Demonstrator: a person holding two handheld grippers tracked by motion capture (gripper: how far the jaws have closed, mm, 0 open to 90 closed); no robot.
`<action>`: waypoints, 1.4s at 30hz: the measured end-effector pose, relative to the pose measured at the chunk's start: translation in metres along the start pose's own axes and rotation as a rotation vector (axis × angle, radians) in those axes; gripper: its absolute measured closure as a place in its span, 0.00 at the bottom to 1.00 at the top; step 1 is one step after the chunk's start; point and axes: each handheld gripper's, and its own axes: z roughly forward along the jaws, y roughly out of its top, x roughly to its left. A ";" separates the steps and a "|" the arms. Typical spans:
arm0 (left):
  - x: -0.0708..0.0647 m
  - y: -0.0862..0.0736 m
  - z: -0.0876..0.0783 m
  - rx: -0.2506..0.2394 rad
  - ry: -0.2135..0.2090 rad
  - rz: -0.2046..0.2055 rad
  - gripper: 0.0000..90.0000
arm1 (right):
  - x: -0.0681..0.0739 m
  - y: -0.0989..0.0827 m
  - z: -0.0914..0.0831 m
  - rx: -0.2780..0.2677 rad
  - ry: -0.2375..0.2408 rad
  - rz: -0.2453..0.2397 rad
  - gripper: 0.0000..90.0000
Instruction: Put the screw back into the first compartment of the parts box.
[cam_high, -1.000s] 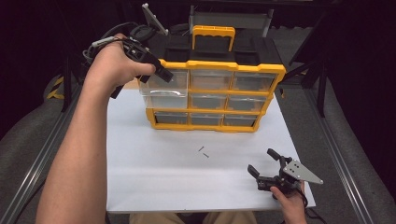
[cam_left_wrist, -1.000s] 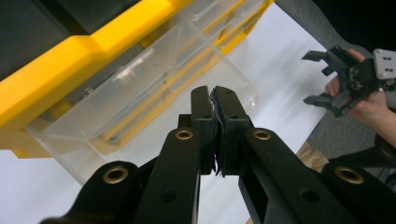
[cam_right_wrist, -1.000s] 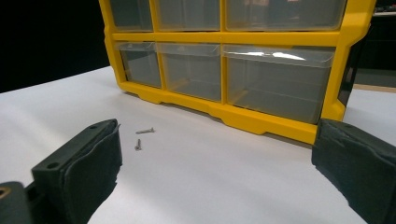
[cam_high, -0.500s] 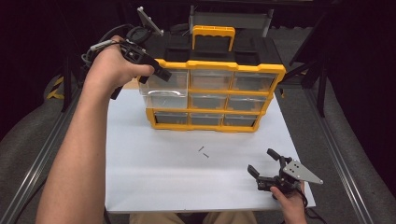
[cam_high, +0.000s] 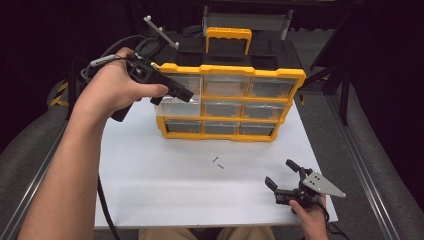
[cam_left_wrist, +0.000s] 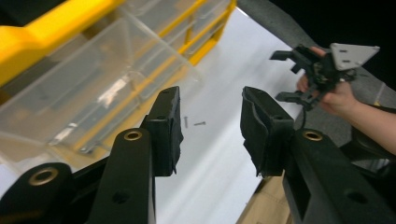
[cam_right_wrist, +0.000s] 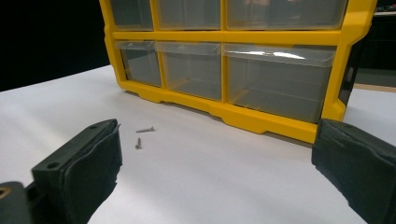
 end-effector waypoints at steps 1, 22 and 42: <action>-0.003 -0.001 0.001 -0.003 -0.006 0.007 0.64 | 0.000 0.000 0.000 0.000 0.002 -0.003 0.03; -0.034 -0.052 0.056 -0.021 -0.100 0.082 0.35 | 0.000 0.001 0.000 -0.001 0.001 -0.004 0.03; -0.015 -0.116 0.153 -0.083 -0.011 0.060 0.17 | 0.001 0.000 0.000 0.005 0.003 -0.002 0.03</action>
